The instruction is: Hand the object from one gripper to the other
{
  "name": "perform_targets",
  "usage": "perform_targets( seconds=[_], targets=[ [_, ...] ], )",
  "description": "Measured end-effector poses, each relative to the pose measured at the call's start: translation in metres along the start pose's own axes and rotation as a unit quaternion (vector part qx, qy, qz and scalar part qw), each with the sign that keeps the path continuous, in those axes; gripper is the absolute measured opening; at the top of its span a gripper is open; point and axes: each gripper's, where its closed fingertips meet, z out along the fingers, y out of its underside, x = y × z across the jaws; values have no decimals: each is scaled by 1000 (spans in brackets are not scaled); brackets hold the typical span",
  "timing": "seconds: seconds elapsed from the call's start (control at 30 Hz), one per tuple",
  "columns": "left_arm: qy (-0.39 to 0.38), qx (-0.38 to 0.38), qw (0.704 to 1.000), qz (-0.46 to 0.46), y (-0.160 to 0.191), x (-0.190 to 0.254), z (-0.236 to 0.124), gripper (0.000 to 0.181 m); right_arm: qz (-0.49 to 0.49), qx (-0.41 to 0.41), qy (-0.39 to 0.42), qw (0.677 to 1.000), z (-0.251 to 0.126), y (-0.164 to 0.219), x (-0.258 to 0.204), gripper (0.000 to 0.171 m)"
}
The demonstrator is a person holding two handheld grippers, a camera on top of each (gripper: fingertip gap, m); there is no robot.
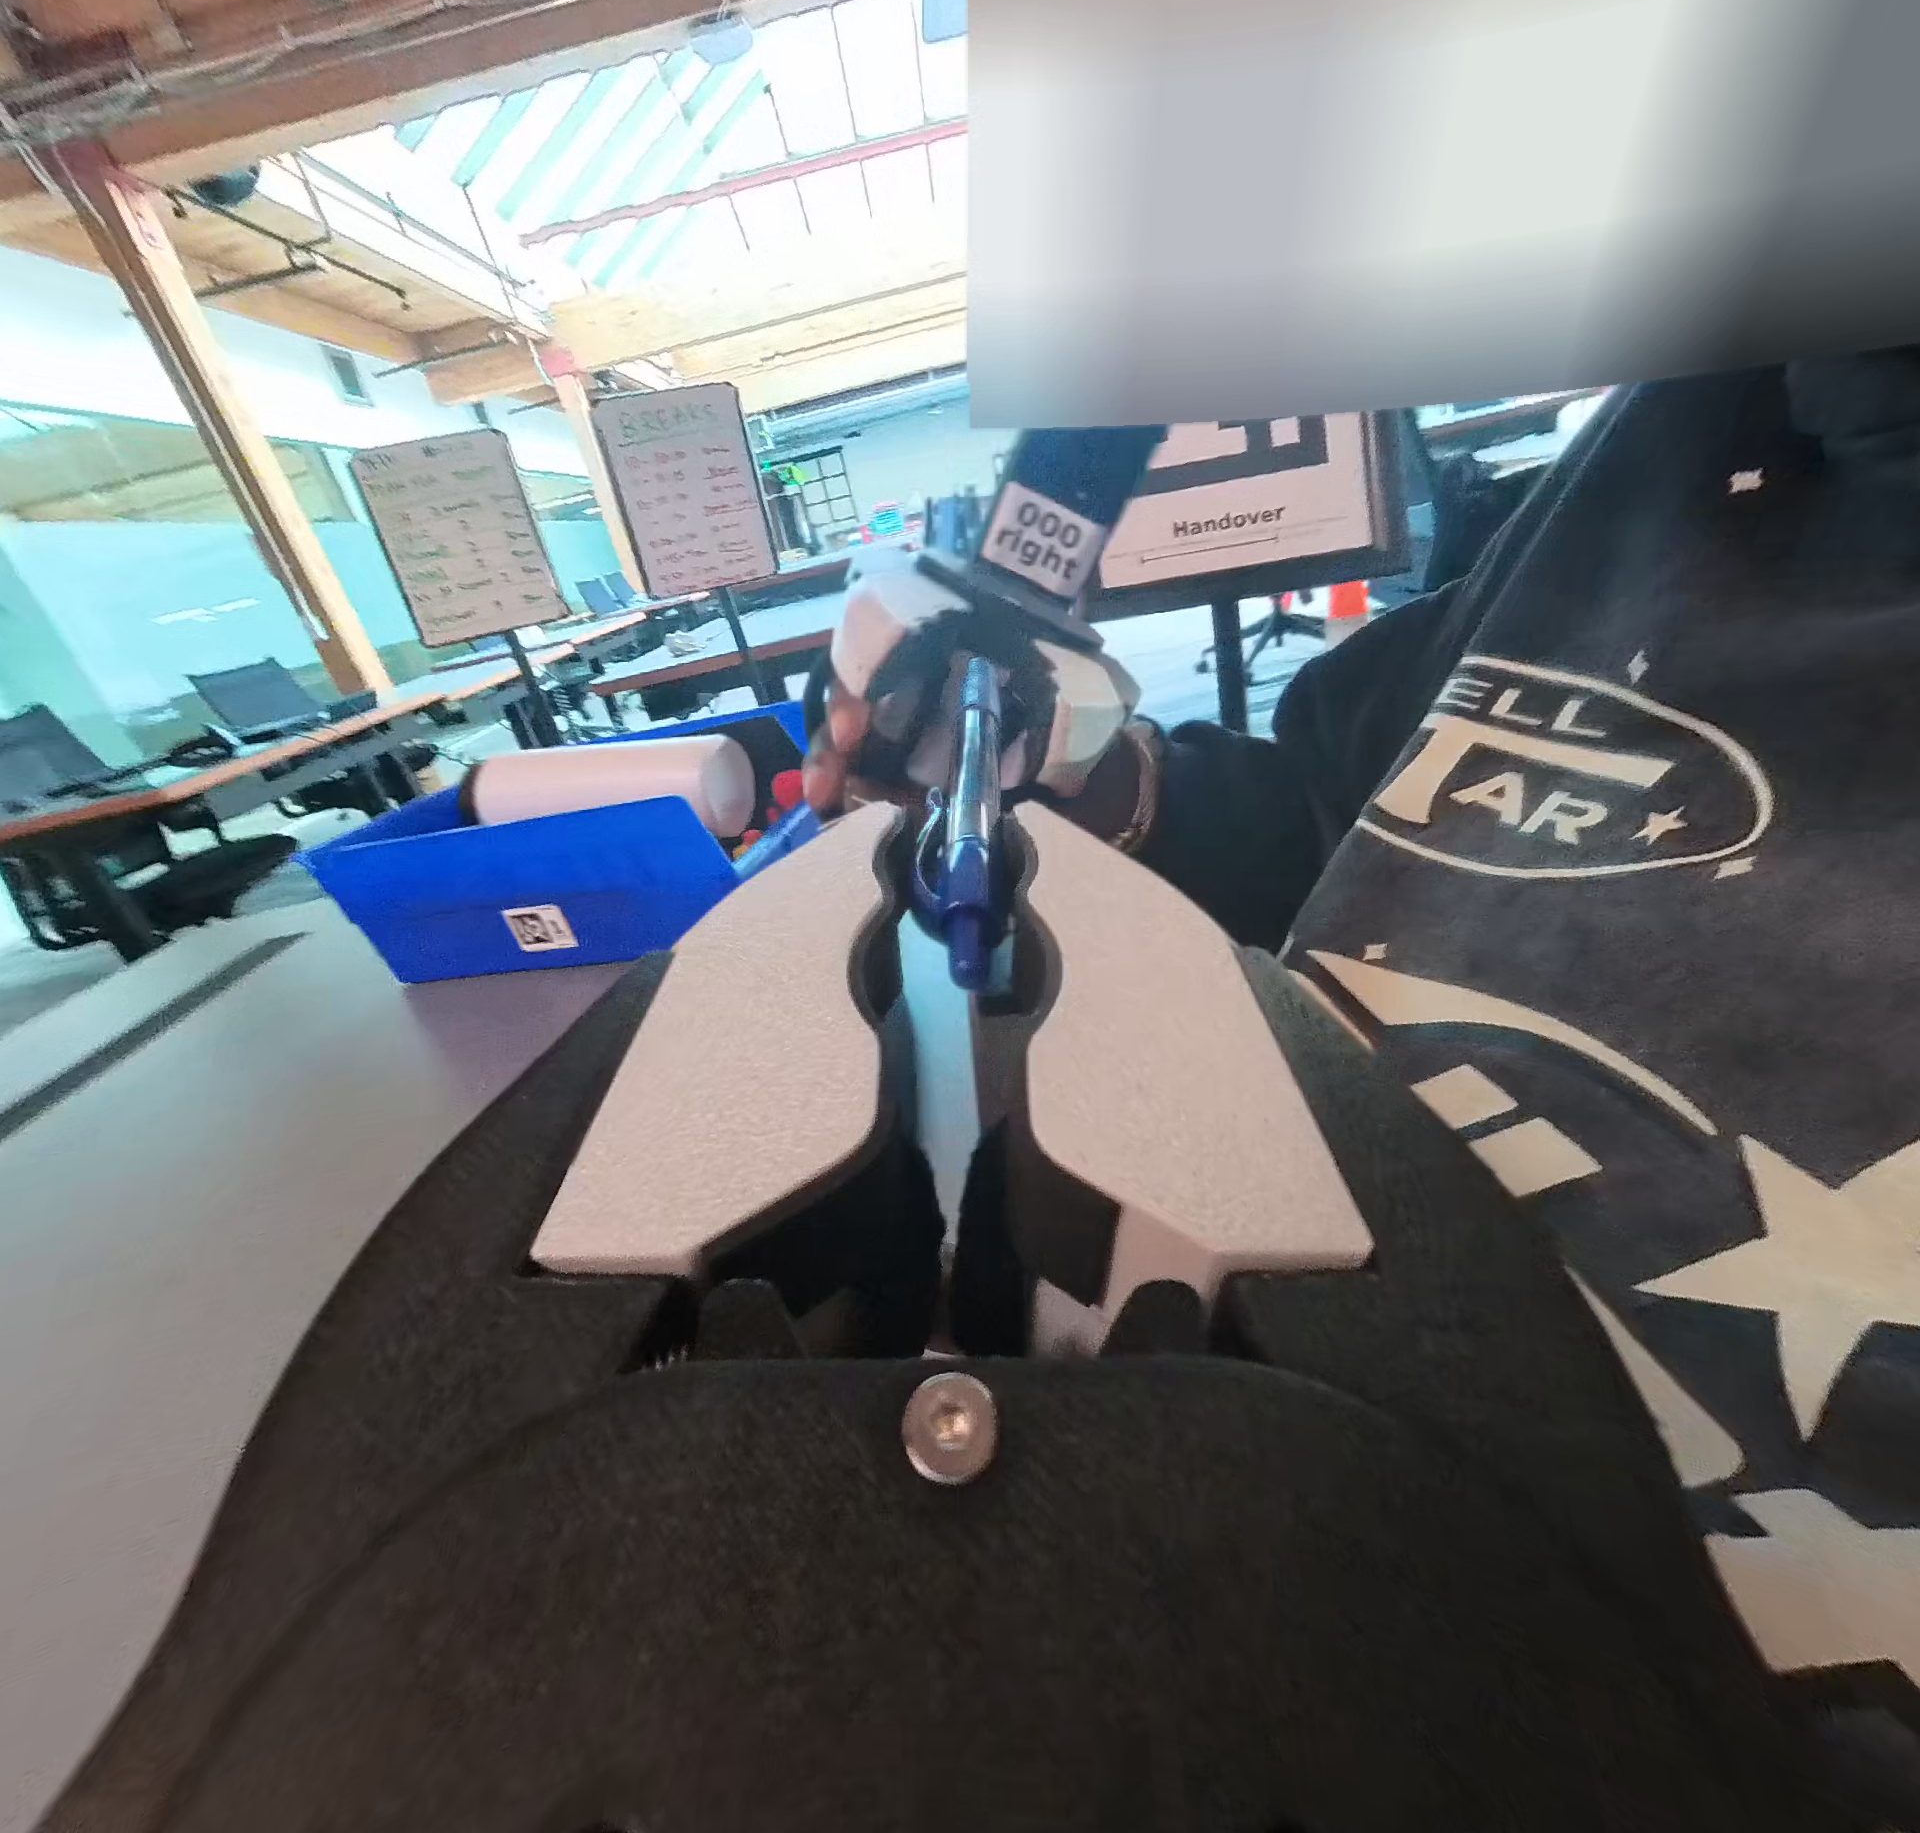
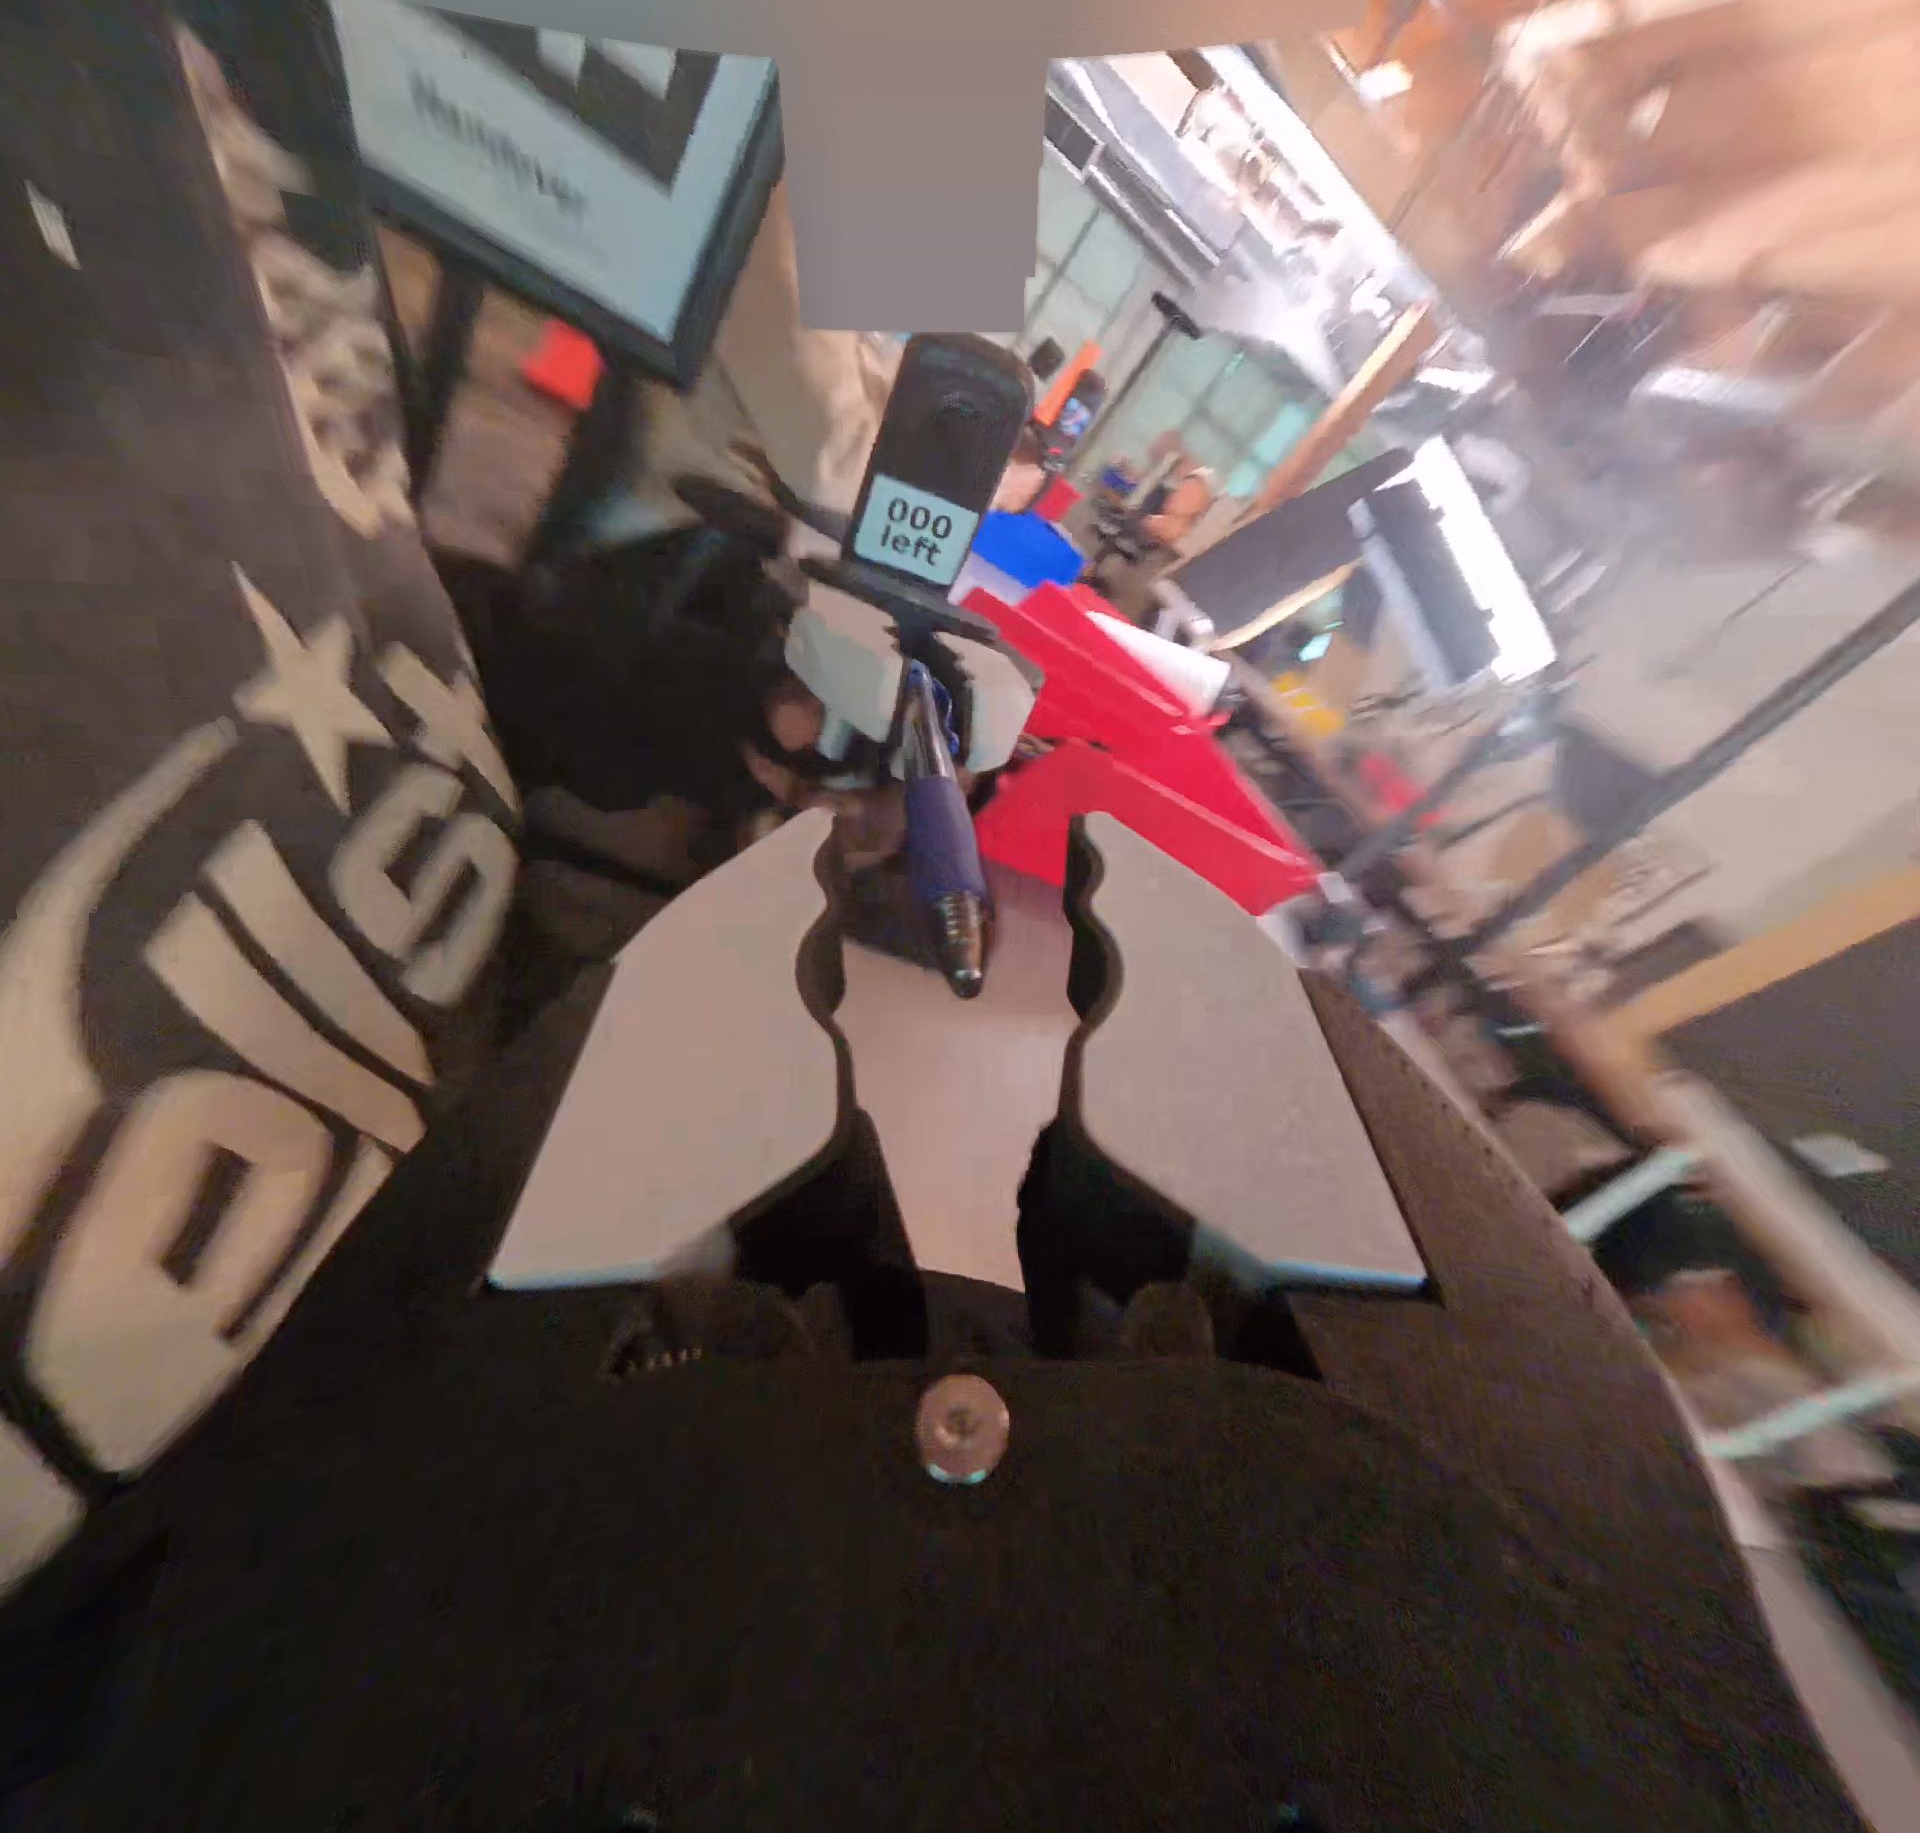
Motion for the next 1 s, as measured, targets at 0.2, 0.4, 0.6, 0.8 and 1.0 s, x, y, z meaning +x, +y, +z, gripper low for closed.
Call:
perform_targets(
  seconds=[0.2, 0.4, 0.6, 0.8, 1.0],
  targets=[
    [19, -10, 999, -35, 5, 3, 2, 16, -159, -30, 20, 987, 0, -5, -9, 13],
    [30, -18, 998, -45, 7, 5, 3, 16, -172, -53, 2, 984, -2, 0, -13, 22],
    [42, -6, 997, -71, 5, 6, 2, 16, -226, -80, 2, 971, 0, 6, -16, 17],
    [41, 2, 998, -56, 4, 8, 4, 16, -180, -68, -7, 981, 0, 1, -15, 12],
    [-42, 15, 993, 113, -3, -1, 0, 41, 145, -90, -52, 984, 2, 19, -6, 12]
  ],
)
